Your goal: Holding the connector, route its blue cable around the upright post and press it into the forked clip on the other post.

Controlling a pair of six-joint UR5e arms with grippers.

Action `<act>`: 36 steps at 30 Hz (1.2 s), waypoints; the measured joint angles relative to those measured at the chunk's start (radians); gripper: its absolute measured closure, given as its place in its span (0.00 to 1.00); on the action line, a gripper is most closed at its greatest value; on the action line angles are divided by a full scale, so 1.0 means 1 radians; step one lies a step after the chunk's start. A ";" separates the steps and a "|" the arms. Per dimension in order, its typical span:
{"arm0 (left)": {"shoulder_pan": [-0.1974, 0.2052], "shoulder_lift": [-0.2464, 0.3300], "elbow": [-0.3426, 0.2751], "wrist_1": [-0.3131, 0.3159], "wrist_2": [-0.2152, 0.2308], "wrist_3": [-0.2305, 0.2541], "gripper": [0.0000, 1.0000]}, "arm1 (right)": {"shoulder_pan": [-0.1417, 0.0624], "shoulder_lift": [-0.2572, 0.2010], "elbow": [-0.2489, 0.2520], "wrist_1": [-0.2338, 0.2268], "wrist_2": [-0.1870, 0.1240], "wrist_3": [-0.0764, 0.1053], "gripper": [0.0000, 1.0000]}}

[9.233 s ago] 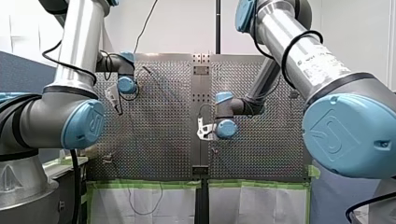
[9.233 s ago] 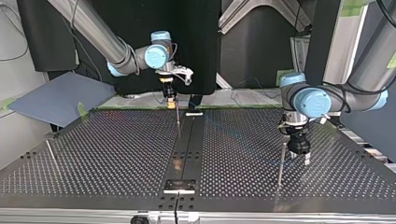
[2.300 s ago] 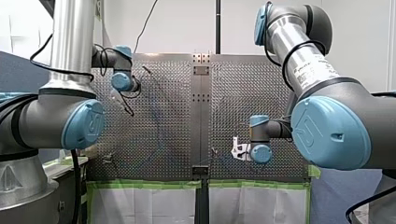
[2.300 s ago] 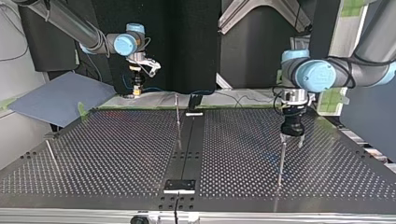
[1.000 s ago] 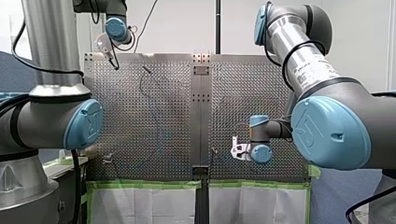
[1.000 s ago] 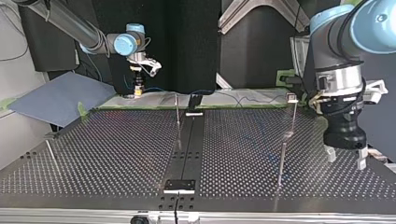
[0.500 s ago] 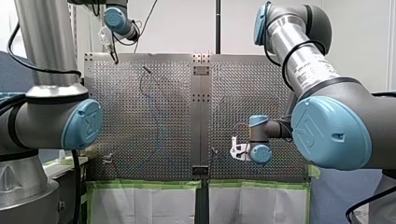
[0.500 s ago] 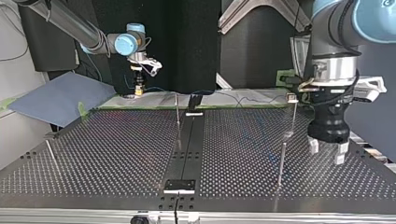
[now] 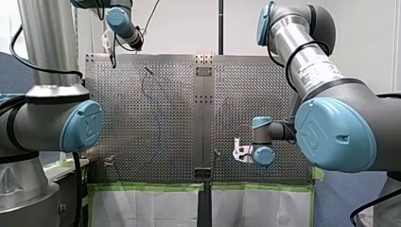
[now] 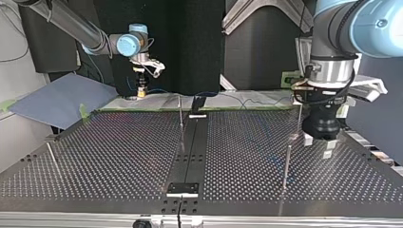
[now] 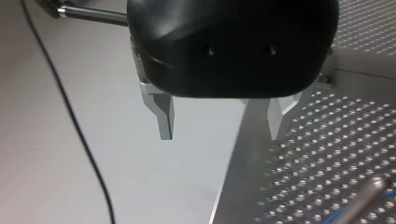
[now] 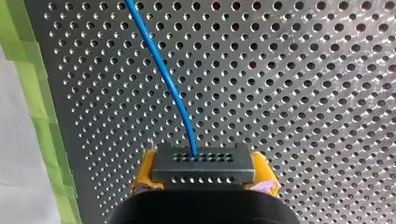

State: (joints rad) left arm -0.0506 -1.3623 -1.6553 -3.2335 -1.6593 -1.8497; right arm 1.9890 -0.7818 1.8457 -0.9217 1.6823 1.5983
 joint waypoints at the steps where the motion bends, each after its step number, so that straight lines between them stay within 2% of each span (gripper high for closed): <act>1: 0.000 0.000 0.001 -0.012 0.002 0.012 0.00 | -0.001 0.000 0.000 0.000 0.000 0.000 1.00; 7: -0.002 0.000 0.002 -0.069 0.015 0.068 0.00 | -0.002 0.000 0.000 0.002 -0.001 0.000 1.00; 12: -0.002 0.000 0.002 -0.110 0.015 0.081 0.00 | -0.002 0.000 0.000 0.002 -0.001 0.001 1.00; 28: -0.006 0.018 0.002 -0.250 -0.026 0.009 0.00 | 0.005 0.000 0.000 0.014 -0.001 0.001 1.00; 36: -0.010 0.027 -0.001 -0.270 -0.079 -0.025 0.00 | 0.009 0.000 0.000 0.029 -0.001 0.000 1.00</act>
State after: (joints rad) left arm -0.0604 -1.3352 -1.6562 -3.5030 -1.7382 -1.8748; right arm 1.9981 -0.7817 1.8452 -0.8930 1.6814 1.5985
